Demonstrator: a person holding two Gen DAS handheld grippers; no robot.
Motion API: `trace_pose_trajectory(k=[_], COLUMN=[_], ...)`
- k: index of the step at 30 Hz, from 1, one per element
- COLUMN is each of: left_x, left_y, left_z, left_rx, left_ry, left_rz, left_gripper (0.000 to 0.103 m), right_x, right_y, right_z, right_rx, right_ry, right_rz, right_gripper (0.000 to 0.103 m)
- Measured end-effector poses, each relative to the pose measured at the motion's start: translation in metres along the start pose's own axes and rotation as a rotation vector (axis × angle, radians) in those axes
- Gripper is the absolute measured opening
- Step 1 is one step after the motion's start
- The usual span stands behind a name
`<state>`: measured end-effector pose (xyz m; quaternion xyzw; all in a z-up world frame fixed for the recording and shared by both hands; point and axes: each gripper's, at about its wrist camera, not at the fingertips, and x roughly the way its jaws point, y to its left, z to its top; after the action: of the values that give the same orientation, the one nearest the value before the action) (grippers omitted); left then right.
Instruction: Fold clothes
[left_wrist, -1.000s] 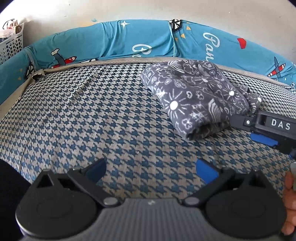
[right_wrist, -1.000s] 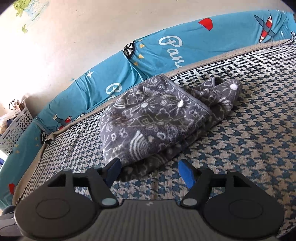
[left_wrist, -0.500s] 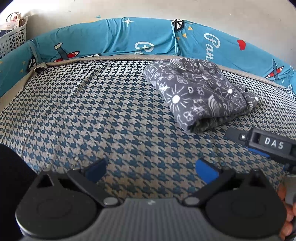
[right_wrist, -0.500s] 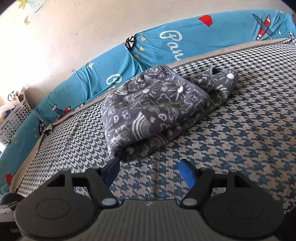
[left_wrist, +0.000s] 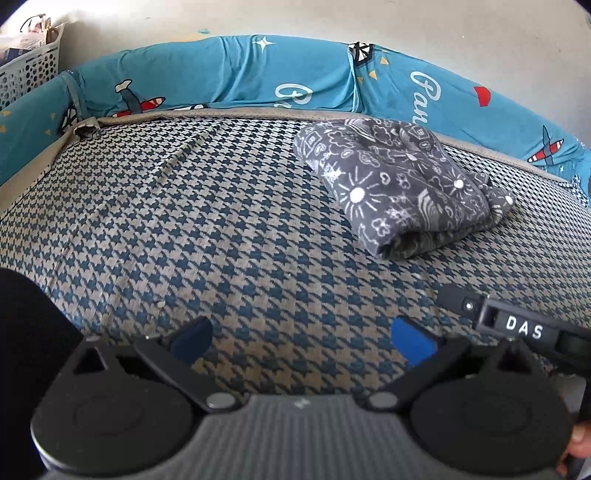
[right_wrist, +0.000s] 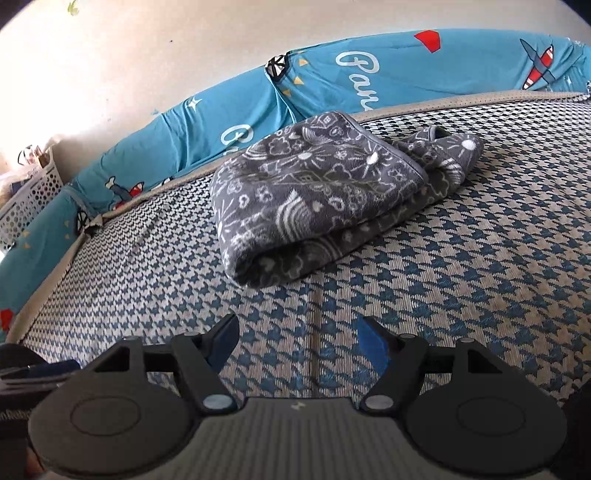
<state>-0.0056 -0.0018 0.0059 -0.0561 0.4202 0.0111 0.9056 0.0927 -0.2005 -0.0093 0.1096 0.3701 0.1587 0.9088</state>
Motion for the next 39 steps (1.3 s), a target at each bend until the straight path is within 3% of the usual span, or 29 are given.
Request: trace_pose_trajectory(k=[17,29,39], left_x=[-0.024,-0.015,-0.007], left_y=[-0.002,-0.005,-0.010], left_z=[0.001,-0.001,-0.002], left_rx=[0.004,-0.014,0.011], left_ry=[-0.060,0.019,0.019], left_rz=[0.052,0.030,0.086], left_gripper=[0.103,0.103,0.103], right_x=[-0.001,0.000,0.003], right_y=[0.010,0.013,0.006], right_z=[-0.009,-0.011,-0.010], right_rx=[-0.026,-0.037,0.004], right_ry=[0.024,0.027,0.029], right_rz=[-0.004,0.004,-0.005], right_gripper=[0.071,0.071,0.071])
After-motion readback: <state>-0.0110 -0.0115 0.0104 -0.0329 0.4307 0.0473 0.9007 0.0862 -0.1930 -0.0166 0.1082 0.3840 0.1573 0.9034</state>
